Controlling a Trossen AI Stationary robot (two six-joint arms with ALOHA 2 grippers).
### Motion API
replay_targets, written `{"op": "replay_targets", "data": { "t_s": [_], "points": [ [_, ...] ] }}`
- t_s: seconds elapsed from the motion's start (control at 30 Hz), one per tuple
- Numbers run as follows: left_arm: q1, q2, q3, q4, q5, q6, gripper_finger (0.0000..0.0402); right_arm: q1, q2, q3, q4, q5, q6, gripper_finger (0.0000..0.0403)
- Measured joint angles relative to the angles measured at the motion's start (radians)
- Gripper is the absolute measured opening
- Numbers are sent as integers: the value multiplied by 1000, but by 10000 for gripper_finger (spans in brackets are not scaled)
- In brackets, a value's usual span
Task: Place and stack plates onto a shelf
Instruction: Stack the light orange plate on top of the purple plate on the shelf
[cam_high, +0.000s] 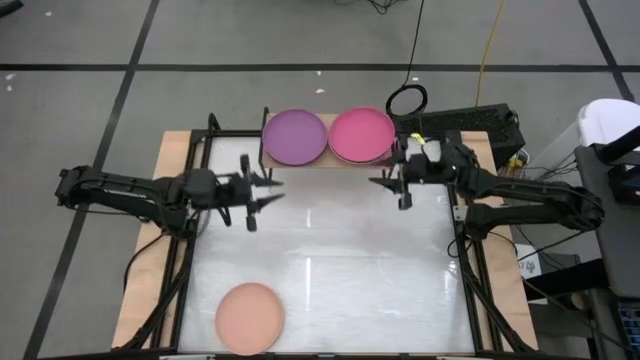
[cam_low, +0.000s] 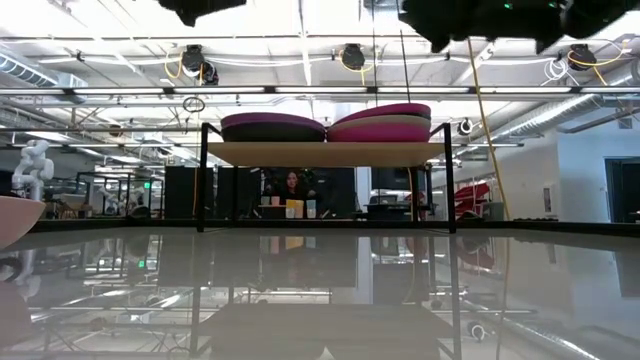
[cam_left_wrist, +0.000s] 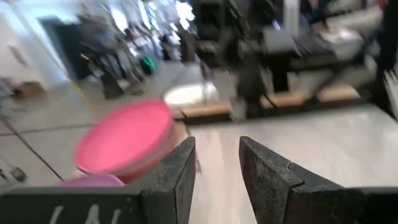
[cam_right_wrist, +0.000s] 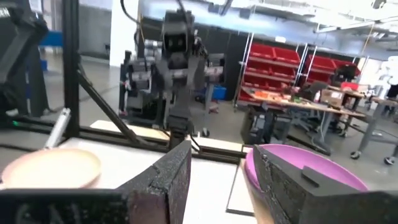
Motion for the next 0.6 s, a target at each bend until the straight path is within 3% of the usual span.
{"op": "replay_targets", "data": {
  "t_s": [0.2, 0.4, 0.6],
  "points": [
    [-85, 66, 46, -226, 2, -131, 131, 22, -71, -151, 169, 54, 54, 153],
    [-170, 159, 120, -479, 8, -295, 131, 31, -81, -218, 272, 76, 64, 153],
    [-225, 265, 142, -528, 141, -431, 131, 31, -81, -238, 277, 76, 98, 153]
  ]
}}
